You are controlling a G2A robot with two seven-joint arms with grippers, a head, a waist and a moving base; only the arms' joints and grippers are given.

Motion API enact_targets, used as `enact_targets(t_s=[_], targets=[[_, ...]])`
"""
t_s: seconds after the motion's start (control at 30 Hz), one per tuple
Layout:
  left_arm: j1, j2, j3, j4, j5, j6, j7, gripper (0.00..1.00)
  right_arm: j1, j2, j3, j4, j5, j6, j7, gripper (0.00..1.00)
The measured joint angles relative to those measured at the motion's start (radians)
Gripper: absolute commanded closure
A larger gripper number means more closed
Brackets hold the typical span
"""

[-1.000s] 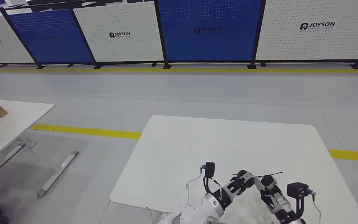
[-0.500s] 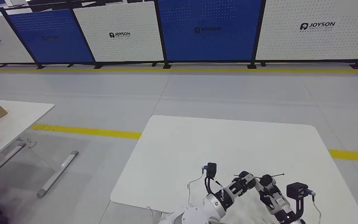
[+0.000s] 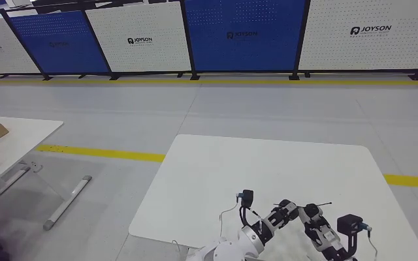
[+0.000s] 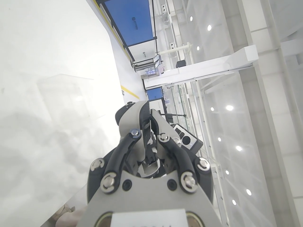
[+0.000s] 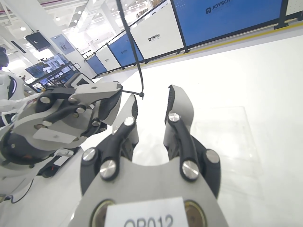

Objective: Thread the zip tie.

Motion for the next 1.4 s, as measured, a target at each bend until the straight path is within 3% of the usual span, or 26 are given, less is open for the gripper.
enact_targets(t_s=[0.37, 0.47, 0.6, 0.83, 1.2, 1.37, 1.4], targets=[[0.003, 0.000, 0.001, 0.002, 0.002, -0.008, -0.010, 1.00, 0.009, -0.004, -0.003, -0.009, 0.004, 0.013, 0.028, 0.75], [0.004, 0.000, 0.001, 0.000, 0.004, -0.009, -0.012, 1.00, 0.011, -0.005, -0.004, -0.010, 0.003, 0.016, 0.033, 0.80], [0.004, 0.000, 0.000, -0.001, 0.005, -0.010, -0.014, 1.00, 0.014, -0.006, -0.006, -0.009, 0.003, 0.019, 0.040, 1.00], [0.002, -0.001, -0.001, 0.003, 0.004, -0.012, -0.012, 1.00, 0.018, -0.008, -0.006, -0.007, 0.004, 0.021, 0.047, 1.00], [0.013, 0.001, 0.000, -0.010, 0.003, -0.084, -0.033, 1.00, 0.037, -0.012, -0.017, 0.006, 0.003, 0.026, 0.083, 1.00], [0.013, -0.001, 0.002, -0.006, 0.017, -0.083, -0.009, 1.00, 0.041, -0.013, -0.020, 0.013, 0.013, 0.012, 0.081, 1.00], [0.011, -0.002, 0.003, -0.004, 0.017, -0.079, -0.005, 1.00, 0.041, -0.013, -0.018, 0.015, 0.017, 0.007, 0.079, 0.90]])
